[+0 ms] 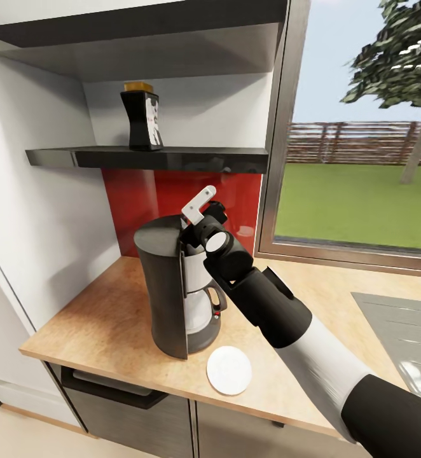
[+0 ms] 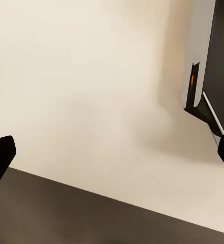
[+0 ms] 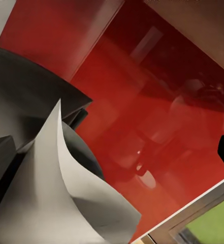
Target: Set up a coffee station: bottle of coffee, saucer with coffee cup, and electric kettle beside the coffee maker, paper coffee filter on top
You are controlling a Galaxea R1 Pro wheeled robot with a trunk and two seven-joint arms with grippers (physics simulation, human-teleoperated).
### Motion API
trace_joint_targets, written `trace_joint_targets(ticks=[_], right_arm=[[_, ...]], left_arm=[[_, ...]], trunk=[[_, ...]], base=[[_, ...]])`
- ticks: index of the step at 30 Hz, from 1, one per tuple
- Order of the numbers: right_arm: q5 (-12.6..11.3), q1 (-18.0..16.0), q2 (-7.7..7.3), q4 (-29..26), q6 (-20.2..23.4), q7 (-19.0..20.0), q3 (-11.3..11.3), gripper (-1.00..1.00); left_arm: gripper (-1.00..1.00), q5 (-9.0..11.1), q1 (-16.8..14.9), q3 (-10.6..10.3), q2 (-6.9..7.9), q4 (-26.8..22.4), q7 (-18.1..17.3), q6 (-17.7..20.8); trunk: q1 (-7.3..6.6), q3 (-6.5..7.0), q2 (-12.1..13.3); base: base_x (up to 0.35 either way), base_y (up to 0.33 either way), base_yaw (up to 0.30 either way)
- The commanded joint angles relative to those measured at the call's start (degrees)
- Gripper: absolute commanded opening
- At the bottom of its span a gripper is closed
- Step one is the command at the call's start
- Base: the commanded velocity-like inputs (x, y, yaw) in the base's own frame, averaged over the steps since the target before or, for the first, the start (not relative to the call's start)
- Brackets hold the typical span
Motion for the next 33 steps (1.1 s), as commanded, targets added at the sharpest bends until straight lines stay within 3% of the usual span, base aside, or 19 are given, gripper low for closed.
trace_joint_targets(ticks=[1, 19, 23, 25, 28, 30, 33], right_arm=[[0.46, -0.07, 0.00, -0.06, 0.31, 0.28, 0.06, 1.00], [-0.04, -0.07, 0.00, -2.96, 0.31, 0.33, -0.22, 1.00], [-0.23, -0.07, 0.00, -2.99, -1.71, 0.26, -0.90, 1.00], [-2.59, -0.07, 0.00, -2.95, -3.92, 0.21, -3.79, 1.00], [-9.14, -0.07, 0.00, -2.71, -5.35, 0.05, -8.32, 1.00], [-12.77, -0.07, 0.00, -2.57, -5.88, -0.69, -9.98, 1.00], [-17.92, -0.07, 0.00, -2.05, -7.56, -5.83, -11.40, 1.00]], left_arm=[[1.00, 0.07, -0.04, -0.09, 0.00, 0.10, 0.12, -0.32], [1.00, 0.09, -0.04, -0.05, 0.08, 0.08, 0.12, -0.32], [1.00, 0.08, -0.04, 0.02, 0.09, 0.02, 0.12, -0.32], [1.00, 0.07, -0.04, 0.03, 0.06, 0.01, 0.12, -0.32], [1.00, 0.07, -0.04, 0.04, 0.03, 0.01, 0.12, -0.32], [1.00, 0.07, -0.04, 0.03, 0.05, 0.01, 0.12, -0.32], [1.00, 0.07, -0.04, -0.02, 0.06, 0.01, 0.12, -0.32]], trunk=[[0.04, -0.12, -0.12], [0.04, -0.12, -0.12], [0.04, -0.12, -0.12], [0.04, -0.12, -0.12], [0.04, -0.12, -0.12], [0.04, -0.12, -0.12], [0.04, -0.12, -0.12]], base=[[0.000, 0.000, 0.000], [0.000, 0.000, 0.000], [0.000, 0.000, 0.000], [0.000, 0.000, 0.000], [0.000, 0.000, 0.000], [0.000, 0.000, 0.000], [0.000, 0.000, 0.000]])
